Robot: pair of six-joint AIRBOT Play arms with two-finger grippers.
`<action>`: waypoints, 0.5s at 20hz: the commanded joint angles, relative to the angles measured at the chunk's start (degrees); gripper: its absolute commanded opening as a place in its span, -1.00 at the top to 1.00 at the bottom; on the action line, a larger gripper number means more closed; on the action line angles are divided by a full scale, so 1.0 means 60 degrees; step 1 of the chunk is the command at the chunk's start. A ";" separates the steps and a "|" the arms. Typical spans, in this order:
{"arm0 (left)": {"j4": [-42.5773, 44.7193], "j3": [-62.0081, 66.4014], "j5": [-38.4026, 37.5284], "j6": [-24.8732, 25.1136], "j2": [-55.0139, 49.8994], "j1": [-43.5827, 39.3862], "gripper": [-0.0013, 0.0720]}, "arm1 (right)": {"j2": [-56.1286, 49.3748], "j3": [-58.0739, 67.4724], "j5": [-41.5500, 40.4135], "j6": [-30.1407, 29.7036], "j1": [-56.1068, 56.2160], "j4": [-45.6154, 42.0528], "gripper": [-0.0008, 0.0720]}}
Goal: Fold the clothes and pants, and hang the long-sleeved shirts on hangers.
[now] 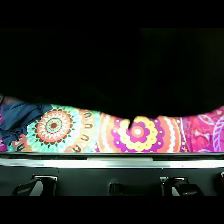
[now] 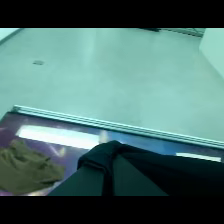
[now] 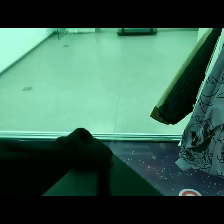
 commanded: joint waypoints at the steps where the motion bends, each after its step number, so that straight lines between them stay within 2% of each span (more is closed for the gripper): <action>1: 0.0477 -0.0055 -0.0885 -0.0342 0.0273 0.0004 0.93 | -0.0120 0.0146 0.0233 0.0419 0.0004 -0.0095 0.90; 5: 0.0062 -0.1534 -0.1177 -0.0423 -0.0681 0.0000 0.93 | -0.2346 0.0146 0.1676 0.0688 0.0004 -0.0095 0.90; 7: -0.0186 -0.2550 -0.1118 -0.0040 -0.1577 -0.0029 0.93 | -0.3861 0.0146 0.2233 0.1031 0.0004 -0.0066 0.90; 10: -0.0197 -0.4018 -0.0124 0.0044 -0.3421 -0.0390 0.93 | -0.6258 0.0146 0.2153 0.1147 0.0004 0.0025 0.90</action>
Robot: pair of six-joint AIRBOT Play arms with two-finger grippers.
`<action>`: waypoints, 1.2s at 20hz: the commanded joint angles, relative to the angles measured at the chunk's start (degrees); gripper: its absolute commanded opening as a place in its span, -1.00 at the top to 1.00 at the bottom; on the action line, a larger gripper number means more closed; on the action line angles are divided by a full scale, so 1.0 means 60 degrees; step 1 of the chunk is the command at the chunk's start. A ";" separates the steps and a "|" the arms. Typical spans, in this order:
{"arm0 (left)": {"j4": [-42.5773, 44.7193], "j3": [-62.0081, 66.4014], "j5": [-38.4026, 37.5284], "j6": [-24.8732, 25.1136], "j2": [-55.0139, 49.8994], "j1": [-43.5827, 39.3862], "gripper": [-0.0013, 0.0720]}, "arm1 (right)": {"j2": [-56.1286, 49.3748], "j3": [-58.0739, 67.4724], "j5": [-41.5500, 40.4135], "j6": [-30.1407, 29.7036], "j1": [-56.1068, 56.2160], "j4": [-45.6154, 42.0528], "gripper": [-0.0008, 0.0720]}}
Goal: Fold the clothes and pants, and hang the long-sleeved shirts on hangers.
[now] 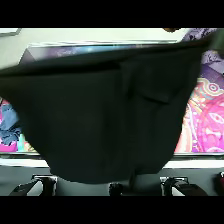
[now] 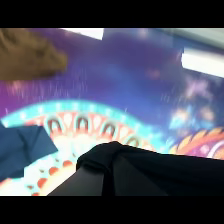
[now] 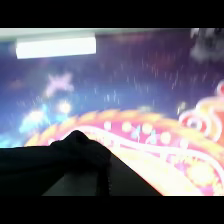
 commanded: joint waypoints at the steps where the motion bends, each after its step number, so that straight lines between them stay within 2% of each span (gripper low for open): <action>1: -0.0142 -0.1617 0.1362 0.0160 -0.2124 -0.0397 0.93 | -0.2809 0.0011 0.0135 0.0477 -0.0004 0.0120 0.90; 7: -0.0157 -0.1209 0.4557 0.0153 -0.6196 -0.1457 0.93 | -0.6728 0.0011 -0.2481 0.1435 -0.0004 0.0725 0.90; 10: -0.0284 -0.0525 0.4608 0.0153 -0.7657 -0.1953 0.93 | -0.7843 0.0011 -0.2951 0.1472 -0.0004 0.1508 0.88; 12: -0.0688 -0.0229 0.4379 0.0149 -0.8262 -0.2113 0.92 | -0.8193 0.0011 -0.2772 0.1468 -0.0004 0.1752 0.72; 14: -0.1337 -0.0171 0.4186 0.0149 -0.8382 -0.2069 0.79 | -0.8196 0.0018 -0.2459 0.1351 -0.0015 0.1749 0.72; 15: -0.1519 -0.0168 0.3982 0.0153 -0.8287 -0.1960 0.74 | -0.8094 0.0022 -0.2204 0.1100 -0.0025 0.1749 0.55; 16: -0.1548 -0.0131 0.3625 0.0153 -0.8153 -0.1818 0.32 | -0.7909 0.0022 -0.1858 0.0645 -0.0091 0.1770 0.08; 17: -0.1545 -0.0033 0.3075 0.0160 -0.7981 -0.1599 -0.50 | -0.7668 0.0022 -0.1515 0.0157 -0.0193 0.1861 -0.09; 18: -0.1541 0.0076 0.2470 0.0171 -0.7796 -0.1344 -0.75 | -0.7359 0.0022 -0.1078 -0.0535 -0.0335 0.2000 -0.09; 20: -0.1475 0.0124 0.1209 0.0459 -0.7202 -0.0743 -0.75 | -0.6652 -0.0004 -0.0200 -0.1555 -0.0838 0.2218 -0.09; 22: -0.0871 0.0091 -0.0040 0.0718 -0.6470 -0.0182 -0.75 | -0.5861 -0.0353 0.0284 -0.2492 -0.1763 0.3151 -0.07; 24: -0.0208 -0.0415 -0.0783 0.0969 -0.5584 0.0335 -0.75 | -0.4801 -0.1796 0.0317 -0.3056 -0.2896 0.3825 -0.07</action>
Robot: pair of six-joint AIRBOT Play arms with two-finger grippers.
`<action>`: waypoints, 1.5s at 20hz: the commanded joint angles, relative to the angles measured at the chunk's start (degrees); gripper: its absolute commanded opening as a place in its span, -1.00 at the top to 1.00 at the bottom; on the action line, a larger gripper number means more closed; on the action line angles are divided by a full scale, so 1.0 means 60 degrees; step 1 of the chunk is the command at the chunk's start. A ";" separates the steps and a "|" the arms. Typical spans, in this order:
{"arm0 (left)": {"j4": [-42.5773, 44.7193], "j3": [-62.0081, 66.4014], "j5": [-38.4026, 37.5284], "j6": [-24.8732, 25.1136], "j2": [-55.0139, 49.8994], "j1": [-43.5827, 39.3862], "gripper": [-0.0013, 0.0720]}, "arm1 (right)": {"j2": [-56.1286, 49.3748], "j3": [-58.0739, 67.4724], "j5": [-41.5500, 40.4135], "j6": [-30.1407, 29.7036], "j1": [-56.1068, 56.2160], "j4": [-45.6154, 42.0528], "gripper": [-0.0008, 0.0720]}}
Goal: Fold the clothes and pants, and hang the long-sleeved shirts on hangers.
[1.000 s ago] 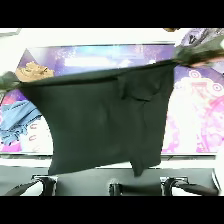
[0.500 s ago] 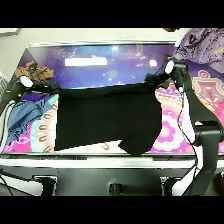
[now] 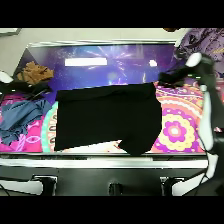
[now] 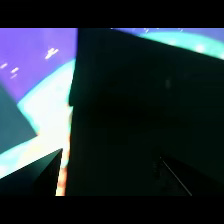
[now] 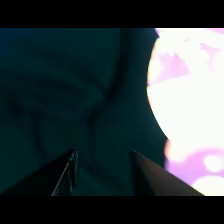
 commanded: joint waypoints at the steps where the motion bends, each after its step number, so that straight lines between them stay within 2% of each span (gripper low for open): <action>1: 0.0688 -0.0823 -0.1701 0.0393 0.1472 0.1016 -0.75 | 0.1730 -0.2186 0.0590 -0.1428 -0.1781 0.1111 -0.08; 3: 0.0135 -0.2160 -0.1501 0.0412 0.2575 0.1741 -0.75 | 0.2801 -0.4703 0.0277 -0.1461 -0.2943 0.1304 -0.38; 5: -0.0080 -0.3446 -0.1297 0.0401 0.3508 0.2211 -0.75 | 0.3483 -0.6885 0.0022 -0.1996 -0.3770 0.2058 -0.38; 8: -0.0073 -0.4619 -0.1118 0.0404 0.4244 0.2306 -0.75 | 0.3701 -0.8874 -0.0474 -0.3042 -0.3963 0.3166 -0.38; 12: -0.0073 -0.4743 -0.1147 0.0397 0.4244 0.2237 -0.75 | 0.3377 -0.9872 -0.1293 -0.3752 -0.3413 0.3646 -0.38; 18: -0.0069 -0.4743 -0.1129 0.0404 0.4240 0.2237 -0.75 | 0.2568 -0.9912 -0.1679 -0.3927 -0.2801 0.4044 -0.32; 20: -0.0069 -0.4743 -0.1126 0.0404 0.4240 0.2237 -0.75 | 0.2492 -0.9912 -0.1785 -0.3996 -0.2692 0.4120 0.05; 21: -0.0069 -0.4743 -0.1129 0.0401 0.4240 0.2237 -0.75 | 0.2477 -0.9912 -0.1920 -0.3993 -0.2692 0.4178 0.06; 24: -0.0142 -0.4743 -0.1501 0.0222 0.4240 0.2237 -0.75 | 0.2455 -0.9912 -0.2080 -0.3993 -0.2692 0.4226 0.29; 25: -0.0149 -0.4747 -0.1614 0.0171 0.4237 0.2237 -0.75 | 0.2444 -0.9912 -0.2011 -0.3996 -0.2692 0.4226 0.48; 26: -0.0240 -0.4747 -0.1672 0.0178 0.4240 0.2248 -0.75 | 0.2448 -0.9908 -0.1894 -0.3996 -0.2692 0.4237 0.86; 30: -0.1144 -0.5741 -0.1650 0.0925 0.4455 0.2739 -0.75 | 0.2772 -0.9901 -0.1523 -0.3920 -0.2710 0.4211 0.90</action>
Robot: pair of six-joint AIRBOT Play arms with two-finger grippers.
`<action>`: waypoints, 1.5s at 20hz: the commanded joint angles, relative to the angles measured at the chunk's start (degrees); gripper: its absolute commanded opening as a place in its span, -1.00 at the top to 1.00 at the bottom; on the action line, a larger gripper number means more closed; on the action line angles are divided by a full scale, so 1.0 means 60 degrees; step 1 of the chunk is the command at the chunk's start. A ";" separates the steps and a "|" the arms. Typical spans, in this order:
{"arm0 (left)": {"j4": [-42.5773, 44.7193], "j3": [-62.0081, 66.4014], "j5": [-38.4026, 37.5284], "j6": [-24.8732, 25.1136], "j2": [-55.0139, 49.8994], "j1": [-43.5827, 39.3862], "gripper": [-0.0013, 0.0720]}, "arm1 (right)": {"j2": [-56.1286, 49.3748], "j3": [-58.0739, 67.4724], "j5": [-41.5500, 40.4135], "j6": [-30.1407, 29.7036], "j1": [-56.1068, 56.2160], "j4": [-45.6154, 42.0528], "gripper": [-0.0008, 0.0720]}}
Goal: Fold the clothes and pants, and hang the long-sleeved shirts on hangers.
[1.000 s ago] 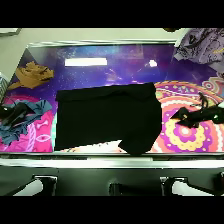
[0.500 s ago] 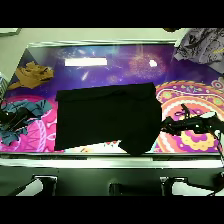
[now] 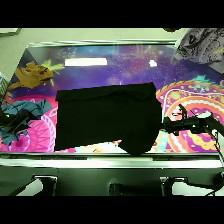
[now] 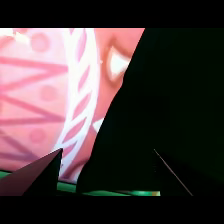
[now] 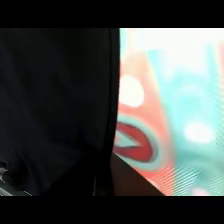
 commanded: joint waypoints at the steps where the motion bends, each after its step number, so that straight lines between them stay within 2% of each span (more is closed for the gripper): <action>1: -0.0958 -0.1279 0.0036 0.0725 0.0277 0.0554 -0.75 | 0.0386 0.0011 0.0328 0.0084 -0.0007 0.0073 0.90; 5: -0.1974 -0.3606 0.0288 0.1891 0.0546 0.0911 -0.75 | 0.1173 0.0011 0.0331 0.0117 -0.0007 0.0069 0.90; 10: -0.2025 -0.4947 0.1042 0.1902 0.0546 0.0911 -0.75 | 0.1654 0.0011 0.0390 0.0379 -0.0007 0.0000 0.90; 19: -0.2033 -0.5085 0.1151 0.1883 0.0047 0.0849 -0.75 | 0.1708 0.0011 0.0612 0.0688 -0.0007 0.0007 0.90; 21: -0.2033 -0.5085 0.1322 0.1869 -0.0066 0.0605 -0.64 | 0.1708 0.0011 0.0674 0.0692 -0.0007 0.0011 0.90; 23: -0.2036 -0.5082 0.1464 0.1690 -0.0273 0.0240 -0.64 | 0.1708 0.0011 0.0710 0.0696 -0.0007 0.0007 0.90; 24: -0.2029 -0.5082 0.1461 0.1694 -0.0412 0.0055 -0.49 | 0.1708 0.0011 0.0732 0.0707 -0.0007 0.0007 0.90; 26: -0.2036 -0.5082 0.1475 0.1701 -0.0579 -0.0168 0.68 | 0.1708 0.0011 0.0809 0.0736 -0.0007 0.0007 0.90; 27: -0.2036 -0.5078 0.1534 0.1698 -0.0561 -0.0226 0.93 | 0.1708 0.0011 0.0892 0.0739 0.0000 0.0007 0.90; 30: -0.2255 -0.4747 0.1606 0.1614 -0.0525 -0.0310 0.93 | 0.1778 0.0011 0.1162 0.0750 0.0022 0.0222 0.91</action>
